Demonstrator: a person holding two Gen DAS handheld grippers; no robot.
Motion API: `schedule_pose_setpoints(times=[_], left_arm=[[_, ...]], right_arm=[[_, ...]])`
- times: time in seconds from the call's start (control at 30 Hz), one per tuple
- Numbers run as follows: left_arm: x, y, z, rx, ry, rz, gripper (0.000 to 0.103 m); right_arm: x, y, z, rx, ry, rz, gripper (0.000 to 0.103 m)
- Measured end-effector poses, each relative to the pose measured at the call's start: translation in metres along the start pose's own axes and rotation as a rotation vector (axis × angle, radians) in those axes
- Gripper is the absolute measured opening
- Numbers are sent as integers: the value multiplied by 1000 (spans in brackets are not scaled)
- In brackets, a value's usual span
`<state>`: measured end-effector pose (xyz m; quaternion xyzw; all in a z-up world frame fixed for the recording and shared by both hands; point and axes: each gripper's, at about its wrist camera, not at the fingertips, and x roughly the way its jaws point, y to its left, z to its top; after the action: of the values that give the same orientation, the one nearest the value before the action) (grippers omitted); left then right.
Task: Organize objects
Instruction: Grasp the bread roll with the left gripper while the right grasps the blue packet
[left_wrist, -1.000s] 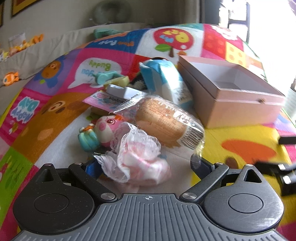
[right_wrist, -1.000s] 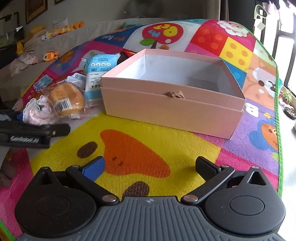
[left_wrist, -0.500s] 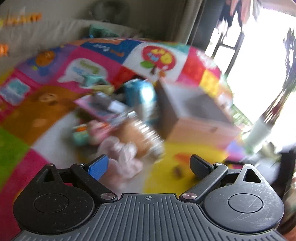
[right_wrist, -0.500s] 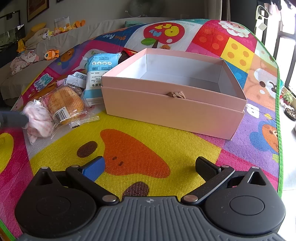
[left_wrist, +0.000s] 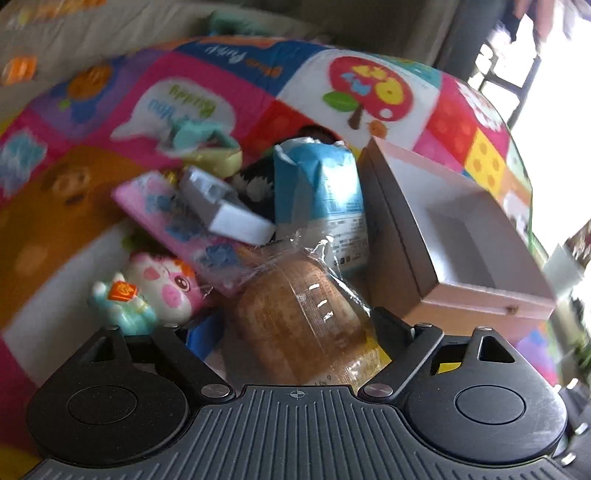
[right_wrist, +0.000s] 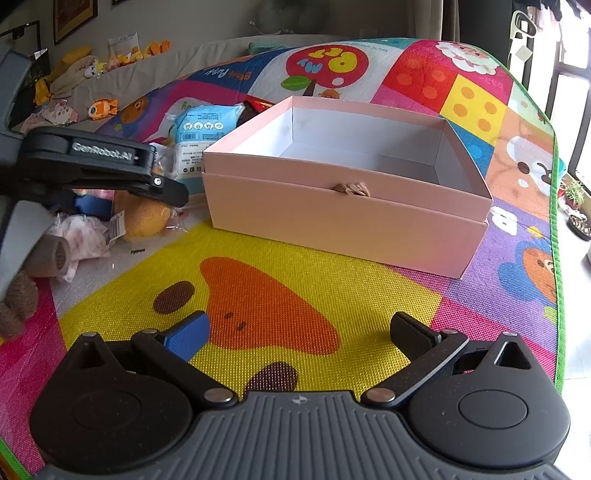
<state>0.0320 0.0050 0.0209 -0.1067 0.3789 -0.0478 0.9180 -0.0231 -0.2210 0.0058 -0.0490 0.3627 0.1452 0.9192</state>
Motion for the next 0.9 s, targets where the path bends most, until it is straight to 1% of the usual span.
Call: schedule_pose_setpoints(times=[0.03,0.07,0.13,0.2,0.3,0.37,0.4,0.43,0.47,0.5,0.57,0.6,0.67,0.7,0.77,0.8,0.87,0.9], left_arm=[[-3,-2,-2,38,-4,-5,85],[-9,-3,-6,71,-13,-27,83],[-24,-2,-13,105,-26,-92,81],[-51,2,-22,127,-65,-146,77],[-96,18,-27,132,-154,-197,77],[-123,34,-29,126,-210,-197,77],[-133,43,-28,126,-231,-182,77],[-142,50,-30,127,-248,-165,77],[-148,59,-29,123,-261,-149,77],[-152,71,-28,111,-273,-133,77],[-154,92,-28,63,-281,-112,77],[-151,101,-27,41,-278,-111,77],[-144,112,-25,15,-271,-112,77],[-141,116,-26,8,-268,-117,77],[-138,123,-32,0,-261,-140,77],[-136,127,-34,-5,-255,-151,77],[-130,134,-36,-18,-242,-170,77],[-125,135,-35,-22,-236,-174,77]], right_arm=[[0,0,0,-4,4,2,103],[0,0,1,-6,11,5,103],[0,0,3,-6,25,3,103],[0,2,4,1,33,-10,103],[1,5,3,5,29,-17,103],[1,5,5,14,39,-17,103],[1,5,8,15,51,-6,103],[0,7,13,16,62,27,103],[-4,9,19,22,52,69,103],[-11,13,27,18,18,102,103],[-25,31,49,-39,-75,128,103],[-30,41,62,-84,-124,130,103],[-29,61,90,-153,-175,120,103],[-23,70,104,-174,-178,126,103],[2,83,129,-208,-146,131,102],[15,89,139,-223,-127,120,96],[43,100,152,-276,-90,84,86],[58,104,159,-306,-64,61,86]])
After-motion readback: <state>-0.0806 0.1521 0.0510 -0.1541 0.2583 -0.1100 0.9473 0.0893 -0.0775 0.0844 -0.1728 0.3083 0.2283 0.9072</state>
